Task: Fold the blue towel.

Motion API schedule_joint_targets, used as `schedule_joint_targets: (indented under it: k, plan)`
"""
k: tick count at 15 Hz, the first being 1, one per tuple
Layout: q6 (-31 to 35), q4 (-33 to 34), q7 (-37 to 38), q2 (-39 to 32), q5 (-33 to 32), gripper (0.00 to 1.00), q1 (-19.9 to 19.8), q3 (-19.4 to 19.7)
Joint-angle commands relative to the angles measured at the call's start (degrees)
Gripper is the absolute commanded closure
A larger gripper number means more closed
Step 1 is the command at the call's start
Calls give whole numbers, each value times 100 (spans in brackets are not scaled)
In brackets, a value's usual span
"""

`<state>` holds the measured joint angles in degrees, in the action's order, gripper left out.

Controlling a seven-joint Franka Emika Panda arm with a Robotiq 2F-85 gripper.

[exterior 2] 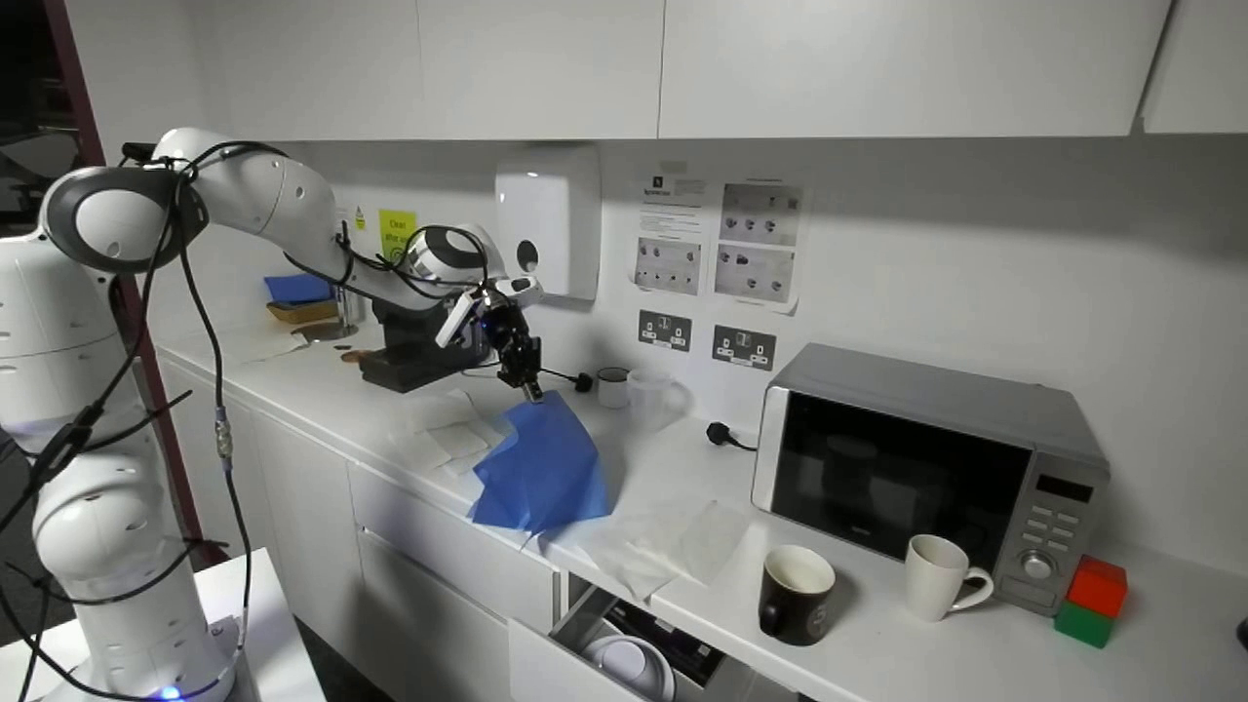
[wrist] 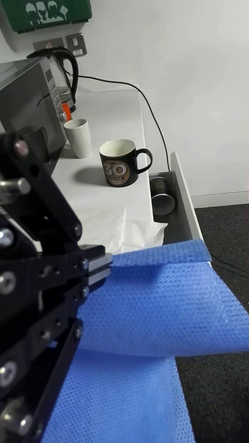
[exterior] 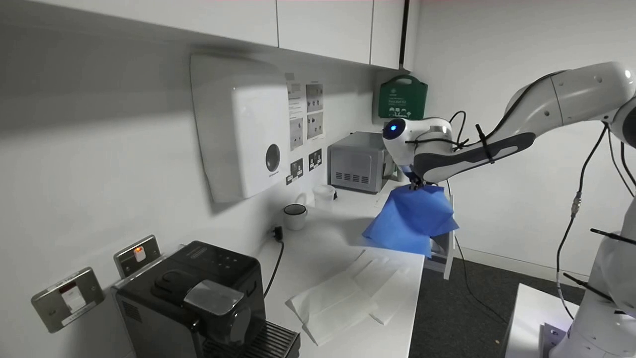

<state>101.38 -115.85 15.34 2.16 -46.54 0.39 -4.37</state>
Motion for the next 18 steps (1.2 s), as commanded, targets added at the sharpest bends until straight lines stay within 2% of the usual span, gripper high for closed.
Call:
schedule_joint_targets:
  k: [1,8,13,14,15,18]
  plan:
    - [143,229,239,-163,-220,100,41,88]
    - [1048,442,465,-413,-433,100,84,111]
    - [1197,719,439,-718,-409,100,219,86]
    - [1146,755,416,-759,-366,74,246,89]
    - [1146,765,413,-787,-355,73,264,99]
    - [1238,682,434,-770,-283,49,249,139]
